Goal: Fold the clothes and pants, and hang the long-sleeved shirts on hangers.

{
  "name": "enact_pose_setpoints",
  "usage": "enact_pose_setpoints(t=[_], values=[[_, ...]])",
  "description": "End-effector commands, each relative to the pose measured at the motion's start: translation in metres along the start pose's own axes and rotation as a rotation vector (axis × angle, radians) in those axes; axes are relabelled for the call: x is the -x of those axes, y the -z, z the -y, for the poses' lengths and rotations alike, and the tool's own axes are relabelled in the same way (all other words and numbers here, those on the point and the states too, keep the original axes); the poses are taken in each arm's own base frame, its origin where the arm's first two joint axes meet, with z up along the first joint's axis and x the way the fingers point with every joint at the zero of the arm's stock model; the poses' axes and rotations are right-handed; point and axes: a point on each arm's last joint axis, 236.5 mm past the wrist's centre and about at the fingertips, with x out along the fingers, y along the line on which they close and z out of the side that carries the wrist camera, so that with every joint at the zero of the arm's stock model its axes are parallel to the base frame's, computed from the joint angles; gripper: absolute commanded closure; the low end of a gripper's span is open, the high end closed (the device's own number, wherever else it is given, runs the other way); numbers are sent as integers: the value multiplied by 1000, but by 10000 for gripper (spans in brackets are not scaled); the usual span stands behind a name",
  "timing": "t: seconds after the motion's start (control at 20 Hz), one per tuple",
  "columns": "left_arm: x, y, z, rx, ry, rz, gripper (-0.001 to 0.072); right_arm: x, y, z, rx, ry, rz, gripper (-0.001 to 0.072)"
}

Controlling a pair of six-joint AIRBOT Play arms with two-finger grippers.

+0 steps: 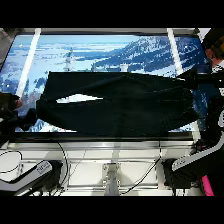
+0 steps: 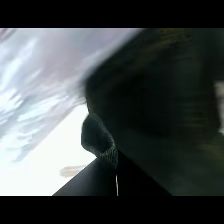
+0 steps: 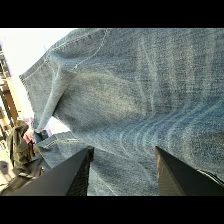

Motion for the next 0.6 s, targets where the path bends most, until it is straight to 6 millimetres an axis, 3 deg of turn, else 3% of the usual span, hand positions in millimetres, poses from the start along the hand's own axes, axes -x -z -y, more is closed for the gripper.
enact_pose_setpoints(t=[0.0, 0.15, 0.25, 0.4, 0.55], values=[[54, -9, 58, -130, 106, 107, 701, 0, -1, 0, 0, 1, 4, 259], [113, -11, 93, -269, 108, 288, 702, 0, -3, 0, 0, 3, 14, 259], [127, -8, 113, -269, 137, 345, 702, 0, -3, 0, 0, 3, 15, 259], [103, 4, 136, -282, 184, 277, 702, 0, -4, 1, 0, 4, 17, 258], [48, -17, 154, -301, 174, 310, 699, 0, -4, 1, 0, 4, 17, 259]])
